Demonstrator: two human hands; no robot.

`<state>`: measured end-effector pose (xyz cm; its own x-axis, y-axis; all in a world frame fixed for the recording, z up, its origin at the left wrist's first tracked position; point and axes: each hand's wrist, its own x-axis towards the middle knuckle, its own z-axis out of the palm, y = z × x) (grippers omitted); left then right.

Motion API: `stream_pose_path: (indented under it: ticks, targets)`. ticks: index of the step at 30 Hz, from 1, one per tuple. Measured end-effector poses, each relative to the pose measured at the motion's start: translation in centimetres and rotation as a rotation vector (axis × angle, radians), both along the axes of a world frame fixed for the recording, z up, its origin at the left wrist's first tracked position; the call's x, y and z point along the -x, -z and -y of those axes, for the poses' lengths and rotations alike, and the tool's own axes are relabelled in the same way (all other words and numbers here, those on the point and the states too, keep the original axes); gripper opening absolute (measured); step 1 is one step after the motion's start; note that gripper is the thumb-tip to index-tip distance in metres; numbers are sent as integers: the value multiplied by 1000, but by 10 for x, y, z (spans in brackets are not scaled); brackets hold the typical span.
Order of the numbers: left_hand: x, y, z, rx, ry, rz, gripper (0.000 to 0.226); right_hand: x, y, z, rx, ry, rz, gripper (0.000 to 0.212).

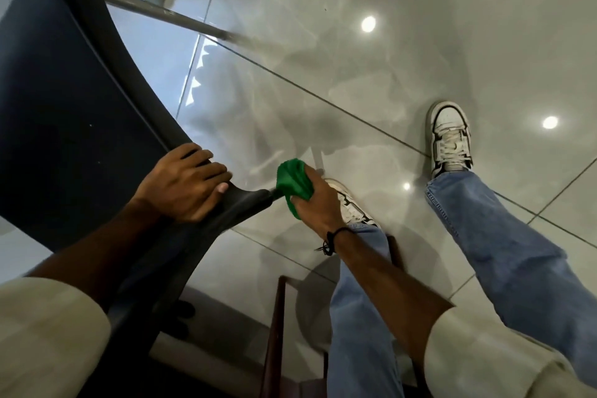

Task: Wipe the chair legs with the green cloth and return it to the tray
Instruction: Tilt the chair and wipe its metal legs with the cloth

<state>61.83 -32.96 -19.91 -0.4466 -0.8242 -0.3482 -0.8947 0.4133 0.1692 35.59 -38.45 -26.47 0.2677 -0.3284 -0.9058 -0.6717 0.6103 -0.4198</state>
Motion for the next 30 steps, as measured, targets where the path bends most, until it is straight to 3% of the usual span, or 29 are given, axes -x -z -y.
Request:
stream_pose_path:
  ticks: [2,8,14,25,30]
  targets:
    - [0,0,1,17,-11,-11,36,0,-6,-10,-29,-22,24,72]
    - [-2,3,-2,54,-32,-33,32,-15,-1,-8,-460,418,-58,29]
    - [-3,9,-5,91,-35,-71,30,-38,25,-20,-303,386,-141,52]
    - [0,8,-1,75,-25,-123,36,-17,168,-27,-401,602,-251,44]
    - [2,4,3,42,-16,-116,40,-4,205,-23,-423,560,-272,46]
